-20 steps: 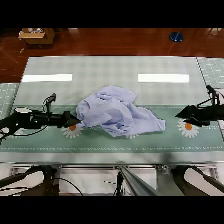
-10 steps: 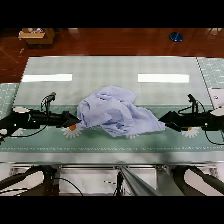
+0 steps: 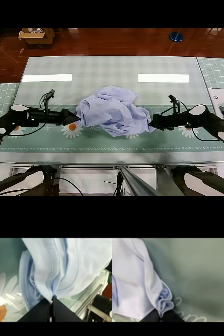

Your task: Fold the shirts.

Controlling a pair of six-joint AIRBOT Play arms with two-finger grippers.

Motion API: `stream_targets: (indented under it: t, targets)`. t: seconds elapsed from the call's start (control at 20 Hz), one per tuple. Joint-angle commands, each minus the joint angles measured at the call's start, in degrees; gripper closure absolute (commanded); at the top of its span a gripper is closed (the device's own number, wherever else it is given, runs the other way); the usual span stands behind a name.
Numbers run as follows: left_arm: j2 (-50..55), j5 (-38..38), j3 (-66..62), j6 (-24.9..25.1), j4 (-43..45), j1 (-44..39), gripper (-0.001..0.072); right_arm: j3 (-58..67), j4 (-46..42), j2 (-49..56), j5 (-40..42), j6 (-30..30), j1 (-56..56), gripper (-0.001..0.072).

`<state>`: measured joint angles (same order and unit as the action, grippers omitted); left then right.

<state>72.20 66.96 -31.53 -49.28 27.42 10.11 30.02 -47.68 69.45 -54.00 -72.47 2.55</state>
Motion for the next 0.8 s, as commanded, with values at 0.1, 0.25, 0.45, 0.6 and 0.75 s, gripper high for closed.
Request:
stream_targets:
  t: [0.1,0.25,0.45,0.6,0.75]
  targets:
    - [-9.4,-0.9,-12.1,0.0,0.0,0.7,0.0682,10.3,-0.8,-8.9,-3.6,1.0,0.1,0.0688]
    - [-17.2,-1.0,-25.0,-0.1,0.0,1.8,0.0682,22.3,-0.9,-18.9,-2.7,1.0,3.8,0.0688]
    - [-25.2,-4.5,-41.6,-1.6,0.0,5.8,0.0682,37.2,-0.9,-27.1,-2.4,-0.7,10.8,0.0688]
    - [-28.9,-5.4,-50.7,-2.5,1.4,9.4,0.0682,44.5,-1.0,-30.3,-3.1,-1.9,15.1,0.0688]
    - [-32.7,-5.4,-56.7,-7.5,11.4,10.7,0.0682,52.0,-5.4,-31.1,-7.3,-2.3,17.8,0.0688]
